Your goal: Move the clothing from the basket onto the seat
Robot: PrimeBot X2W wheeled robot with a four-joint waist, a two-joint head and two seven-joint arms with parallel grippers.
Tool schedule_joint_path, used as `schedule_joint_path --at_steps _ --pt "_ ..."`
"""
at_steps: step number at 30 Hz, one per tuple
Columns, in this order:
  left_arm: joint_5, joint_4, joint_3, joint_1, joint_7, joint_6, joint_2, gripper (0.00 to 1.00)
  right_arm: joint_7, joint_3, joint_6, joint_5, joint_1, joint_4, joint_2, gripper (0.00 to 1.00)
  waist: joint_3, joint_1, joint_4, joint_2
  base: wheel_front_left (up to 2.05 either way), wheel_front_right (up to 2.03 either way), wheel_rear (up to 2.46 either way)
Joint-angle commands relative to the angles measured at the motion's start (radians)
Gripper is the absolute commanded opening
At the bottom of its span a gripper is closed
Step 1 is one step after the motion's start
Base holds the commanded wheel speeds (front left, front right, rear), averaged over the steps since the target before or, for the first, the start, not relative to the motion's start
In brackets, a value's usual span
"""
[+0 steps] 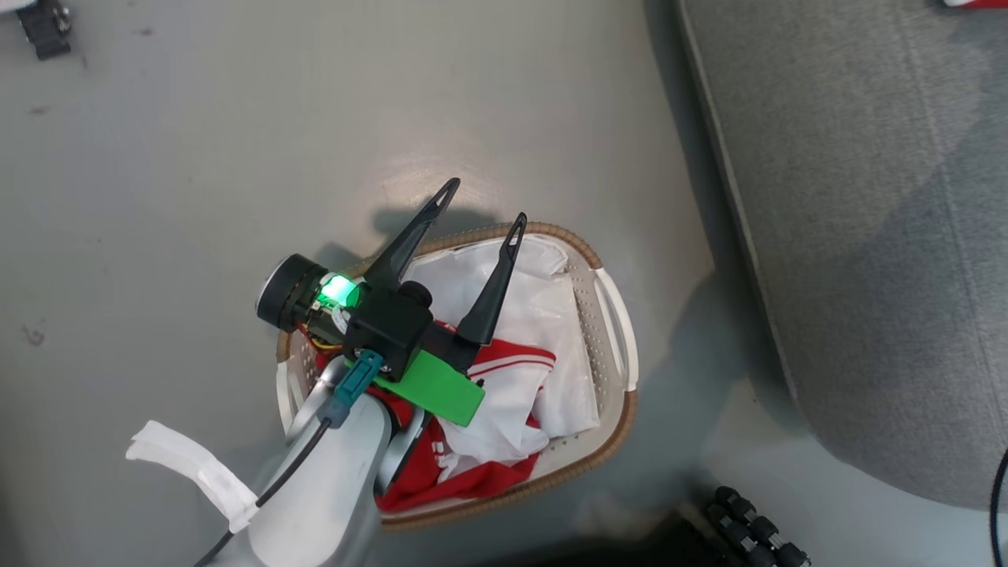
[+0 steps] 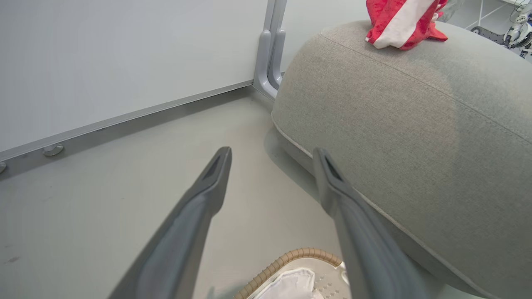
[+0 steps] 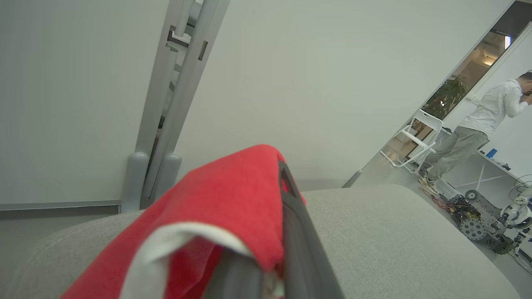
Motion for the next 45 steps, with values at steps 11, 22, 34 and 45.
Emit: schedule_joint_path --at_steps 11,22,34,45 --pt "0.011 0.028 0.002 -0.002 -0.001 -0.001 0.012 1.00 0.000 -0.073 -0.001 -0.031 0.130 0.062 0.035 0.32 0.029 -0.0002 -0.002 -0.0001 0.00 0.00 0.00" --pt "-0.014 0.049 0.000 0.027 -0.001 -0.002 -0.002 1.00 0.000 -0.010 -0.001 0.008 0.308 0.048 0.102 1.00 -0.109 -0.0002 -0.035 -0.0001 0.00 0.00 0.00" --pt "-0.088 0.066 0.062 0.128 -0.001 -0.002 -0.029 1.00 0.000 0.146 -0.001 0.066 0.482 0.029 0.093 1.00 -0.382 -0.0002 -0.011 -0.0001 0.00 0.00 0.00" --pt "-0.128 0.058 0.172 0.247 -0.001 0.021 -0.037 1.00 0.000 0.313 -0.001 0.152 0.506 -0.009 0.115 1.00 -0.578 -0.0002 0.094 -0.0001 0.00 0.00 0.00"
